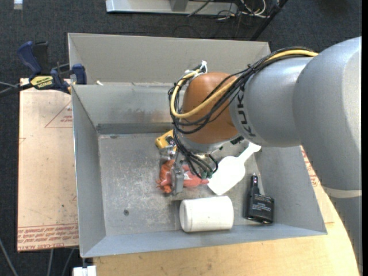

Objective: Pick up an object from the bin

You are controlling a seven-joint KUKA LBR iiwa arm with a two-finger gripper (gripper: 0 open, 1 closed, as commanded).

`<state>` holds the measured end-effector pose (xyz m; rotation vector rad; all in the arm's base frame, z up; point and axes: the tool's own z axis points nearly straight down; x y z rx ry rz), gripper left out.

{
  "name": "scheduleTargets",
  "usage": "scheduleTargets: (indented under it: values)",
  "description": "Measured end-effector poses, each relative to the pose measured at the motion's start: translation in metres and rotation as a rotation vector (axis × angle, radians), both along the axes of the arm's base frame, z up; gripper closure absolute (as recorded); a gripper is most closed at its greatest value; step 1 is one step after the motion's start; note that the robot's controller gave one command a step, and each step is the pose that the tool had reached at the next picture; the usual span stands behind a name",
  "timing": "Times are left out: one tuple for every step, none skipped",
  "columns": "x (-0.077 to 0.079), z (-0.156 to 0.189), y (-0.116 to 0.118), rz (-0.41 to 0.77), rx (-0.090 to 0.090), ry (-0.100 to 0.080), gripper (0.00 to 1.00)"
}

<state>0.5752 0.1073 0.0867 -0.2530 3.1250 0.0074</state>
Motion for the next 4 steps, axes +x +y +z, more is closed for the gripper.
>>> scheduleTargets:
  values:
    - [0.000,0.000,0.000,0.000,0.000,0.000,1.00]
    - [0.008,-0.010,-0.026,0.035,0.002,-0.001,1.00]
    - [0.030,-0.016,-0.064,0.087,0.000,0.000,1.00]
    - [0.030,-0.016,-0.064,0.087,0.000,0.000,1.00]
